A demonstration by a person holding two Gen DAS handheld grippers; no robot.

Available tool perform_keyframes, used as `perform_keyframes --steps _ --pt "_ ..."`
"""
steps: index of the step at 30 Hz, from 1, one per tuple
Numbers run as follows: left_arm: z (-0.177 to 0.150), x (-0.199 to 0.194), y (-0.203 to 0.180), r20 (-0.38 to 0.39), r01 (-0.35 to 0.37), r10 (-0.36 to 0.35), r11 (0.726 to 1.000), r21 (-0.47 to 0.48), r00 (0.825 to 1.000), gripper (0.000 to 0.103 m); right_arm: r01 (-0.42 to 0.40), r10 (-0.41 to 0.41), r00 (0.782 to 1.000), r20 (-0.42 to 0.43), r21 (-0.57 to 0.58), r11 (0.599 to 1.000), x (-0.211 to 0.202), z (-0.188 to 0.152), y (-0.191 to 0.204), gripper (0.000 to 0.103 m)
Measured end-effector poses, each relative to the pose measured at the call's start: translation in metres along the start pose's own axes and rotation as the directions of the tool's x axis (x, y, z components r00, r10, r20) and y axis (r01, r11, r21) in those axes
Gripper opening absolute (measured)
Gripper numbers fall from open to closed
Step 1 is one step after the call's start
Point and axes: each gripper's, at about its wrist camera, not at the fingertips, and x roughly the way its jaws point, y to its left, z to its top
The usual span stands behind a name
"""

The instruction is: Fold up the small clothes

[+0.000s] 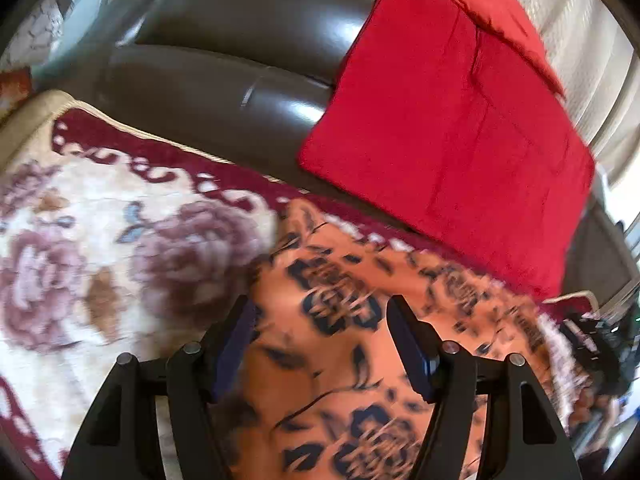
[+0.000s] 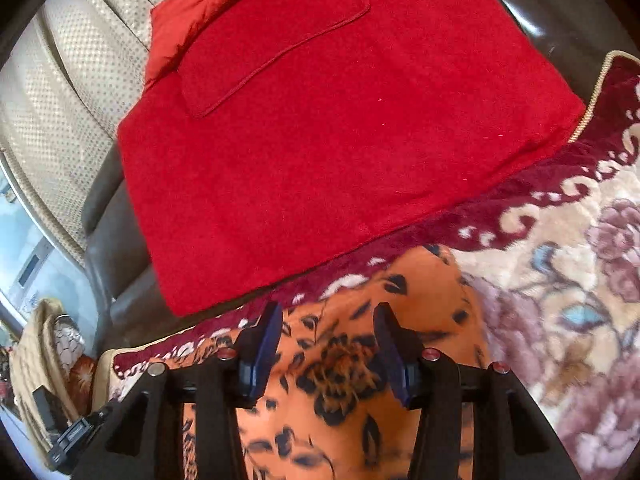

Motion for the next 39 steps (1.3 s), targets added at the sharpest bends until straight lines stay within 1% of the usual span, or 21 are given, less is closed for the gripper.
perform_keyframes --steps 3,5,6,7,9,12,14,15,16,17,18,21,23,25,26,28,29,30,33,36,39 --pt "-0.014 0.003 0.004 -0.071 -0.082 0.086 0.996 0.046 0.994 0.069 -0.012 0.012 0.997 -0.079 0.001 1.0 -0.007 -0.018 -0.004 0.052" --pt "-0.025 0.012 0.007 -0.141 -0.133 0.143 0.988 0.08 0.98 0.069 0.008 -0.011 0.983 -0.182 -0.017 1.0 0.002 -0.029 -0.01 0.052" --pt "-0.031 0.015 0.011 -0.172 -0.144 0.155 0.987 0.076 0.973 0.069 0.044 -0.051 0.972 -0.229 -0.035 0.998 0.008 -0.037 -0.013 0.052" --pt "-0.034 0.012 0.013 -0.176 -0.131 0.141 0.989 0.062 0.974 0.069 0.072 -0.083 0.968 -0.239 -0.056 0.996 0.008 -0.044 -0.015 0.052" --pt "-0.036 -0.002 0.014 -0.159 -0.112 0.119 0.992 0.052 0.98 0.069 0.065 -0.078 0.973 -0.218 -0.064 0.996 -0.004 -0.047 -0.013 0.051" --pt "-0.04 -0.027 0.013 -0.101 -0.112 0.118 0.991 0.068 0.988 0.069 -0.033 0.026 0.984 -0.178 -0.036 0.999 -0.03 -0.049 -0.009 0.051" --pt "-0.049 -0.033 0.009 -0.099 -0.103 0.111 0.991 0.085 0.989 0.069 -0.076 0.066 0.979 -0.191 -0.042 0.996 -0.037 -0.052 0.002 0.051" --pt "-0.056 -0.03 0.004 -0.117 -0.119 0.133 0.985 0.122 0.984 0.069 -0.087 0.075 0.973 -0.217 -0.045 0.995 -0.037 -0.059 0.005 0.051" --pt "-0.065 -0.023 -0.001 -0.147 -0.156 0.181 0.973 0.17 0.972 0.069 -0.084 0.069 0.967 -0.247 -0.052 0.995 -0.036 -0.066 0.009 0.052" --pt "-0.072 -0.017 -0.003 -0.17 -0.186 0.221 0.961 0.203 0.96 0.069 -0.054 0.029 0.957 -0.289 -0.08 0.995 -0.03 -0.078 0.012 0.052" --pt "-0.075 -0.014 -0.004 -0.177 -0.197 0.236 0.957 0.214 0.955 0.069 -0.031 -0.007 0.949 -0.315 -0.116 0.993 -0.025 -0.086 0.016 0.052" --pt "-0.073 -0.026 0.001 -0.163 -0.166 0.194 0.972 0.168 0.967 0.069 0.002 -0.07 0.954 -0.292 -0.226 0.974 -0.03 -0.099 0.033 0.052" --pt "-0.075 -0.039 0.003 -0.138 -0.162 0.181 0.977 0.139 0.974 0.069 -0.045 -0.01 0.955 -0.296 -0.18 0.983 -0.04 -0.101 0.034 0.052" --pt "-0.083 -0.054 0.002 -0.126 -0.102 0.117 0.988 0.116 0.985 0.069 -0.073 0.03 0.955 -0.295 -0.137 0.988 -0.048 -0.1 0.031 0.053" --pt "-0.087 -0.06 0.001 -0.129 -0.056 0.069 0.993 0.1 0.989 0.069 -0.096 0.064 0.956 -0.287 -0.097 0.991 -0.055 -0.098 0.026 0.057" --pt "-0.095 -0.069 -0.003 -0.137 0.018 -0.008 0.998 0.068 0.991 0.076 -0.127 0.119 0.955 -0.272 -0.012 0.992 -0.068 -0.097 0.014 0.067" --pt "-0.1 -0.073 -0.002 -0.146 0.061 -0.054 0.997 0.041 0.988 0.081 -0.14 0.141 0.952 -0.272 0.024 0.99 -0.073 -0.097 0.008 0.071" --pt "-0.104 -0.074 -0.001 -0.164 0.102 -0.1 0.995 0.006 0.981 0.081 -0.158 0.17 0.947 -0.274 0.063 0.985 -0.076 -0.096 0.002 0.071" --pt "-0.112 -0.07 0.003 -0.212 0.206 -0.228 0.971 -0.121 0.95 0.081 -0.186 0.227 0.927 -0.297 0.162 0.969 -0.085 -0.104 -0.018 0.071" --pt "-0.114 -0.056 0.007 -0.248 0.213 -0.261 0.955 -0.204 0.933 0.081 -0.196 0.275 0.908 -0.315 0.26 0.945 -0.086 -0.114 -0.037 0.071" --pt "-0.113 -0.044 0.012 -0.226 0.211 -0.284 0.931 -0.299 0.932 0.081 -0.193 0.302 0.896 -0.326 0.328 0.925 -0.081 -0.124 -0.048 0.071"
